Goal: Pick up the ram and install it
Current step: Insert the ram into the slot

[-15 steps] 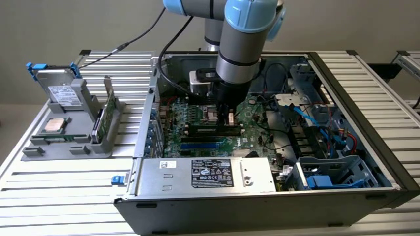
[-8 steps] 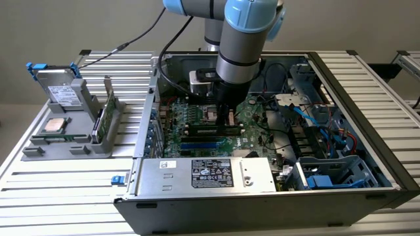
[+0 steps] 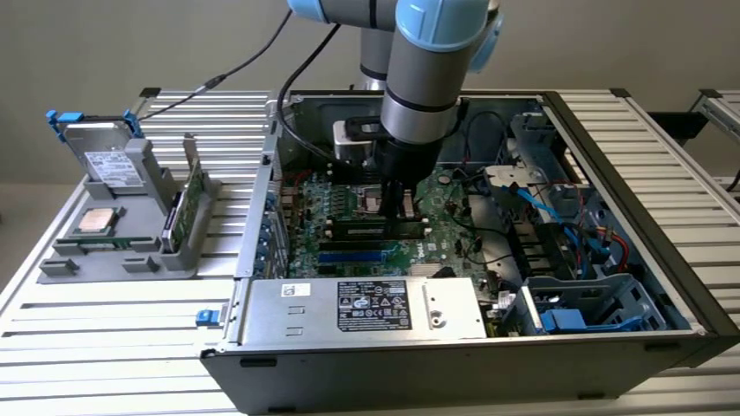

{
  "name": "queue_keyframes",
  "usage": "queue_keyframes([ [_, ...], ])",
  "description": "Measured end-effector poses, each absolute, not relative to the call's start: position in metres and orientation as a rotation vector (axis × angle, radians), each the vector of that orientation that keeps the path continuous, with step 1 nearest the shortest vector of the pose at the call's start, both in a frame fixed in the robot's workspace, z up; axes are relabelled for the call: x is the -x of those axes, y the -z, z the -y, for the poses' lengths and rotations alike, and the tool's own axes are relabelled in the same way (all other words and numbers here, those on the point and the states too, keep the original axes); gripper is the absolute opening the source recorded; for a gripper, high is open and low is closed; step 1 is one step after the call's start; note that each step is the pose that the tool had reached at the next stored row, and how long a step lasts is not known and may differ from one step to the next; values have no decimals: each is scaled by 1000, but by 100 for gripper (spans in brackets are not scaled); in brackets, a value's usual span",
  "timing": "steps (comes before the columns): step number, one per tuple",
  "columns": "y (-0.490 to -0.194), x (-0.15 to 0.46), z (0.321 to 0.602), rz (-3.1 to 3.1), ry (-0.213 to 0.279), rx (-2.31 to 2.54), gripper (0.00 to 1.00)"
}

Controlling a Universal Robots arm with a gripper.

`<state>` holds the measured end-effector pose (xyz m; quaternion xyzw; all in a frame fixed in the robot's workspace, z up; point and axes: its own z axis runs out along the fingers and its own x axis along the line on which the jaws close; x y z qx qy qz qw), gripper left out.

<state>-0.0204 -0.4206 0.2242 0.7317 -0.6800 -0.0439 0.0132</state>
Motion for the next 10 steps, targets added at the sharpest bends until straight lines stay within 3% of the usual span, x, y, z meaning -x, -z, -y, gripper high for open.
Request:
queue_keyframes([
  [7,-241,22,421,2118,136,-2280,46],
  [10,-241,22,420,2119,137,-2280,37],
])
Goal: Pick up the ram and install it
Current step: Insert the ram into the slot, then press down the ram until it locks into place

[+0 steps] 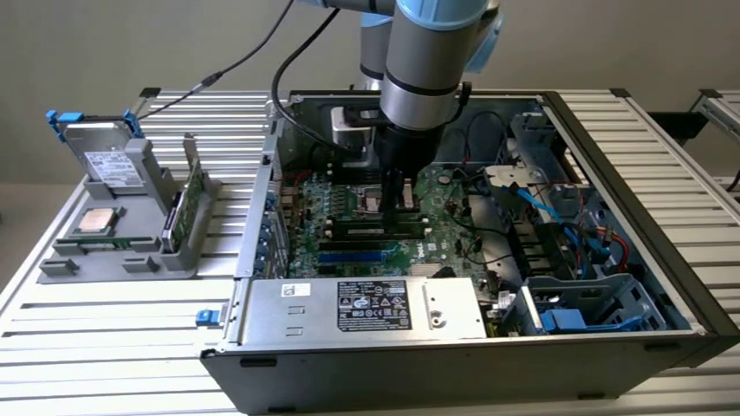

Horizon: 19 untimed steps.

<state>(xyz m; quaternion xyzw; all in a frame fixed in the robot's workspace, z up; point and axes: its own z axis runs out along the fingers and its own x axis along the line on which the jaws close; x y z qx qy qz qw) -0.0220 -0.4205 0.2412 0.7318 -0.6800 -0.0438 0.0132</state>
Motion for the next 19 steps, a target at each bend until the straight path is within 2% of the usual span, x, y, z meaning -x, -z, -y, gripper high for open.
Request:
queue_keyframes([
  [2,-241,22,421,2118,136,-2280,25],
  [3,-241,22,421,2118,136,-2280,25],
  [5,-241,22,421,2119,136,-2280,13],
  [7,-241,22,421,2118,136,-2280,10],
  [19,-241,22,421,2118,136,-2280,10],
])
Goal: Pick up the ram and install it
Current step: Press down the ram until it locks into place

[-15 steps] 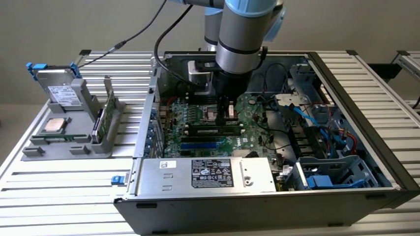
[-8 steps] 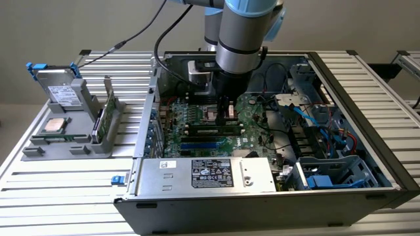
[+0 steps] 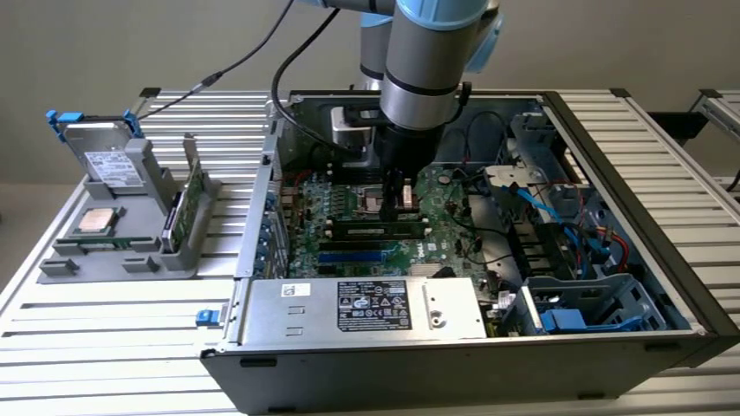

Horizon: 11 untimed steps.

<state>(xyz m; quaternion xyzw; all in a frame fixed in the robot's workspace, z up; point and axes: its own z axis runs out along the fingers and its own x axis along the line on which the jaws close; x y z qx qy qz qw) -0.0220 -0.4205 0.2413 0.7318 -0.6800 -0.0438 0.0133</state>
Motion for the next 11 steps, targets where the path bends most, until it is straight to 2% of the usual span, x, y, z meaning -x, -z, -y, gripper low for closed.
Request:
queue_keyframes([
  [11,-241,5,423,2119,146,-2281,10],
])
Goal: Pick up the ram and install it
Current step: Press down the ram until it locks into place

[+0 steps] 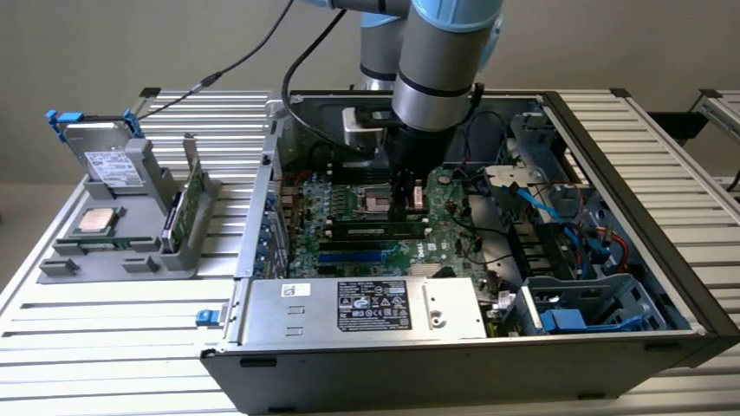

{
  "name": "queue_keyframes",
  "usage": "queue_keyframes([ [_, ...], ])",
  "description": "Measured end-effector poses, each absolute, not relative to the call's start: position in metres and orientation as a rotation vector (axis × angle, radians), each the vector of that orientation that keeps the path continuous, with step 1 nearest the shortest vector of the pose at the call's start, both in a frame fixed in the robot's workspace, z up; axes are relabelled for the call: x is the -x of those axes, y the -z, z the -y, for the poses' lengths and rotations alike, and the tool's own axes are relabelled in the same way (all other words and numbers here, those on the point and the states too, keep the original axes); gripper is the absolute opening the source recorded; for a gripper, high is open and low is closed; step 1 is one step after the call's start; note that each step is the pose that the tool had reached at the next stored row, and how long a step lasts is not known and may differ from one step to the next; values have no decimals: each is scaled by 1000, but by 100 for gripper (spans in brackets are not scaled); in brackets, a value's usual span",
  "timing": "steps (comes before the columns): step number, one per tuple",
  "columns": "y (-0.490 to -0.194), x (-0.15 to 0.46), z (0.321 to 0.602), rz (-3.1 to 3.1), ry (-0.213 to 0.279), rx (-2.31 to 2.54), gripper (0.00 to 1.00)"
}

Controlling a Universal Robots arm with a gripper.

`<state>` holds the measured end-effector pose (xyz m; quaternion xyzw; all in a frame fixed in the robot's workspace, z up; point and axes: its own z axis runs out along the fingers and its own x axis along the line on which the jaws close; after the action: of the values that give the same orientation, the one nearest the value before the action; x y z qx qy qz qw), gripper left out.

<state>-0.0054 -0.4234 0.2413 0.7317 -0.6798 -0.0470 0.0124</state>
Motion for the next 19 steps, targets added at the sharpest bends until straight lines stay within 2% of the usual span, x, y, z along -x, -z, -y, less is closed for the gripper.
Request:
queue_keyframes([
  [19,-231,-5,424,2121,156,-2283,10],
])
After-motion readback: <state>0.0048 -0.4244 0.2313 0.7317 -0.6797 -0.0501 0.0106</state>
